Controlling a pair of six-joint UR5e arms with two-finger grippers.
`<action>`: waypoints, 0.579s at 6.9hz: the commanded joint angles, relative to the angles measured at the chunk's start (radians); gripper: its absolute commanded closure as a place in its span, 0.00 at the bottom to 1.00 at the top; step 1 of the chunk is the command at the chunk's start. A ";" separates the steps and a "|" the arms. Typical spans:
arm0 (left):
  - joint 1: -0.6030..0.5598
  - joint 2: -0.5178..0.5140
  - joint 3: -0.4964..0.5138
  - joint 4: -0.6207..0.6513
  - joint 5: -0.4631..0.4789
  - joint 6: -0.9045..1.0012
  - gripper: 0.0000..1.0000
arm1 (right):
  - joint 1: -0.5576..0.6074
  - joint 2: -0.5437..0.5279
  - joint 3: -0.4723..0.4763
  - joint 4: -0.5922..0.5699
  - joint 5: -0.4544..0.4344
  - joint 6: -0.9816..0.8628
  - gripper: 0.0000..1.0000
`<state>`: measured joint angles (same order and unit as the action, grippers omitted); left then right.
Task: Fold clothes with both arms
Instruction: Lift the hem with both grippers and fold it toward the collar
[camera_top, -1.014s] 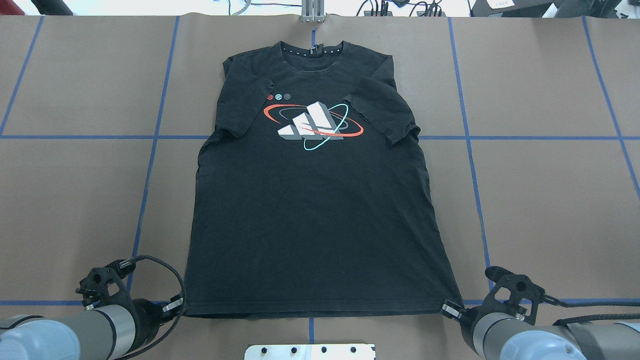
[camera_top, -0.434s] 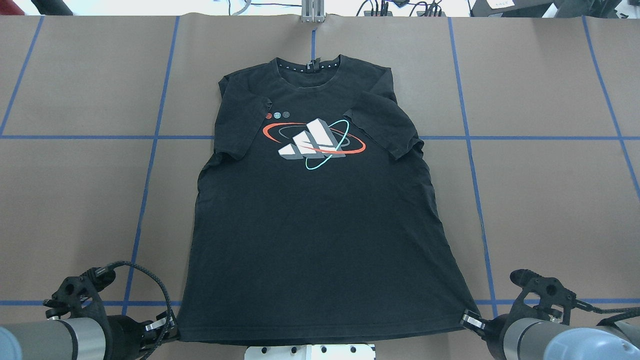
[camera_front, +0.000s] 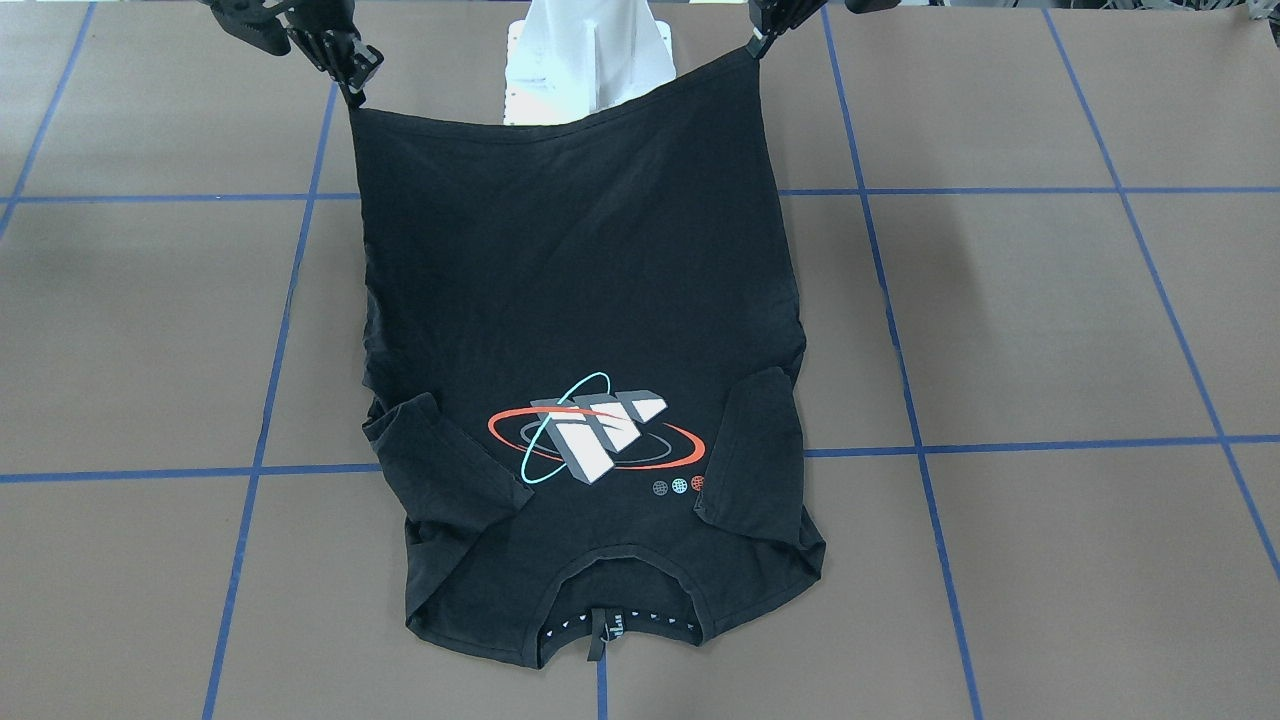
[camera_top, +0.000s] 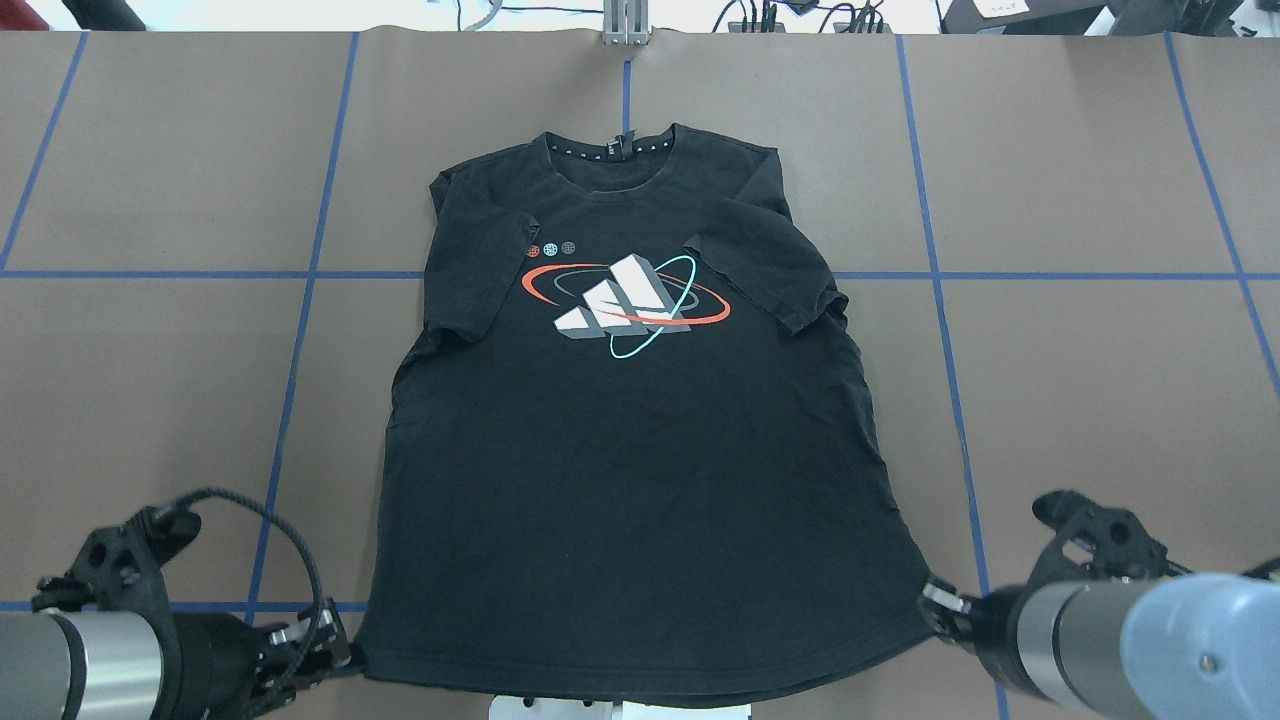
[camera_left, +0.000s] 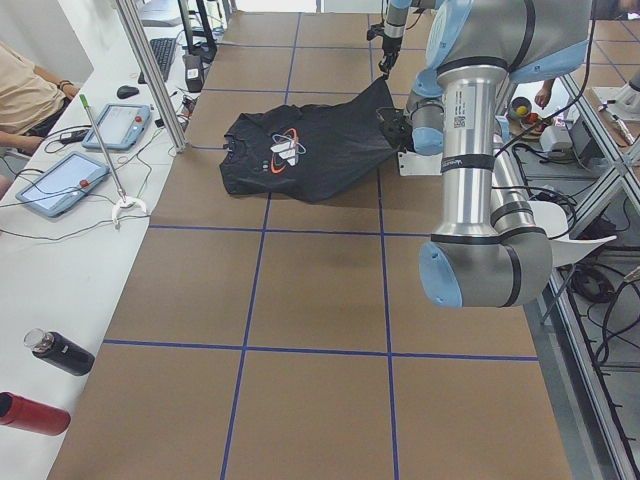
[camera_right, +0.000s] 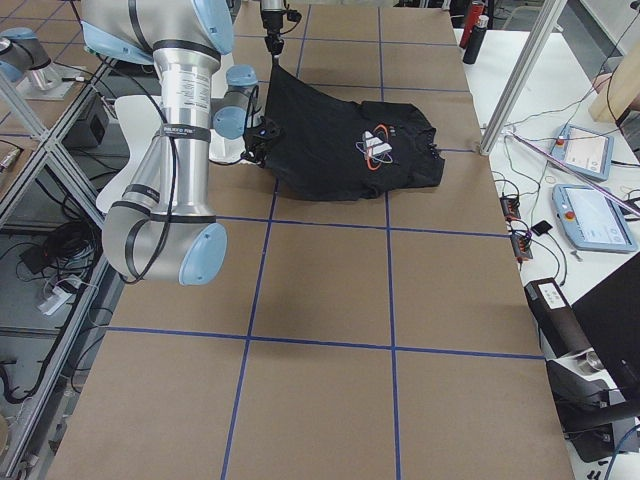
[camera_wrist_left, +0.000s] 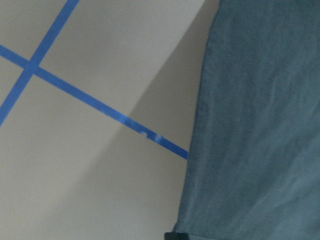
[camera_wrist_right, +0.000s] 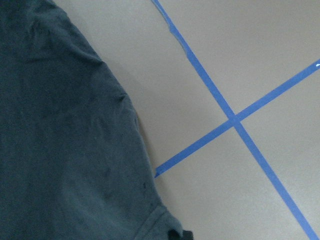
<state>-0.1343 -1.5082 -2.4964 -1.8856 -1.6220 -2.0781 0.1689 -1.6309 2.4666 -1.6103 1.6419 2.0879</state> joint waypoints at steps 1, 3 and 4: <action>-0.146 -0.093 0.064 0.003 -0.009 0.128 1.00 | 0.224 0.220 -0.114 -0.069 0.138 0.000 1.00; -0.340 -0.284 0.280 0.006 -0.016 0.251 1.00 | 0.376 0.397 -0.245 -0.167 0.188 -0.081 1.00; -0.422 -0.322 0.363 0.005 -0.032 0.324 1.00 | 0.429 0.426 -0.326 -0.160 0.191 -0.133 1.00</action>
<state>-0.4557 -1.7629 -2.2384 -1.8806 -1.6405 -1.8342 0.5253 -1.2587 2.2273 -1.7595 1.8190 2.0087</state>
